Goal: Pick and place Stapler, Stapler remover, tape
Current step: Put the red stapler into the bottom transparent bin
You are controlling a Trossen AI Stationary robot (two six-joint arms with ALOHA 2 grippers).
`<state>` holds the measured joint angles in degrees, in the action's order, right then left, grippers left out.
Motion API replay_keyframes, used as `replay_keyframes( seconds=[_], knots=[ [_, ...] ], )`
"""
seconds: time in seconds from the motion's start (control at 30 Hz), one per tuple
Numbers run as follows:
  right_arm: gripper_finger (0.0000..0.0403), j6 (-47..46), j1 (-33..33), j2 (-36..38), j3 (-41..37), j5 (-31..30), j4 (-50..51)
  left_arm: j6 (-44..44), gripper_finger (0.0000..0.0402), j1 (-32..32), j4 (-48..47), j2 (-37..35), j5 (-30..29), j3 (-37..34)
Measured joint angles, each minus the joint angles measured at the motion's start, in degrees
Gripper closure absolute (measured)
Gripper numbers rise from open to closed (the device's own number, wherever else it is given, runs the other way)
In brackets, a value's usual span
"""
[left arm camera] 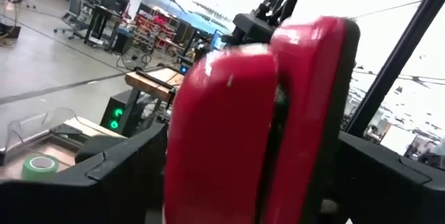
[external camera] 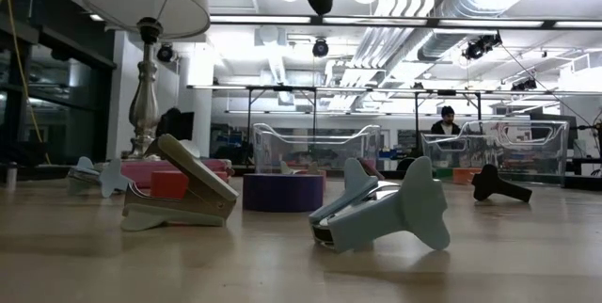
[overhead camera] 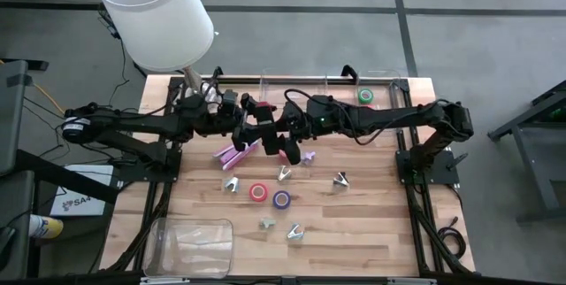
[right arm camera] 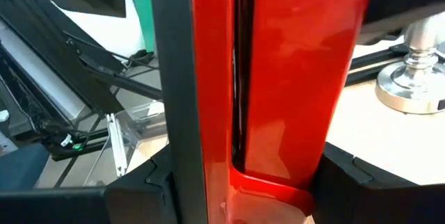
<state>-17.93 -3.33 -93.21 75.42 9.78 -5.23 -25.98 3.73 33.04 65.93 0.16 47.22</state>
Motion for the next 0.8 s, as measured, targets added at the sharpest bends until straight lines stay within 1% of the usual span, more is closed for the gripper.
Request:
replay_keyframes(
  seconds=[0.17, 0.27, 0.43, 0.63, 0.8],
  knots=[
    [0.0200, -0.01, 0.02, -0.52, -0.04, -0.02, -0.64, -0.02, 0.0040, 0.00, -0.04, 0.00, -0.71, 0.00],
    [0.0200, 0.00, -0.01, -0.55, -0.04, 0.27, -0.90, -0.02, 0.0055, 0.00, -0.33, 0.00, -0.68, 0.00],
    [0.0200, 0.00, -0.05, -0.55, -0.04, 0.22, -0.98, -2.27, 0.0105, 0.00, -2.18, 0.02, -0.62, 0.00],
    [0.0205, -0.46, -0.09, -0.55, -0.11, 0.48, -0.93, -2.11, 0.0197, 0.00, -2.99, 0.02, -0.23, 0.00],
    [0.0205, -0.62, -0.07, -0.55, -0.11, 0.46, -0.88, -1.93, 0.0198, 0.00, -3.06, 0.00, 0.07, 0.00]
  ],
)
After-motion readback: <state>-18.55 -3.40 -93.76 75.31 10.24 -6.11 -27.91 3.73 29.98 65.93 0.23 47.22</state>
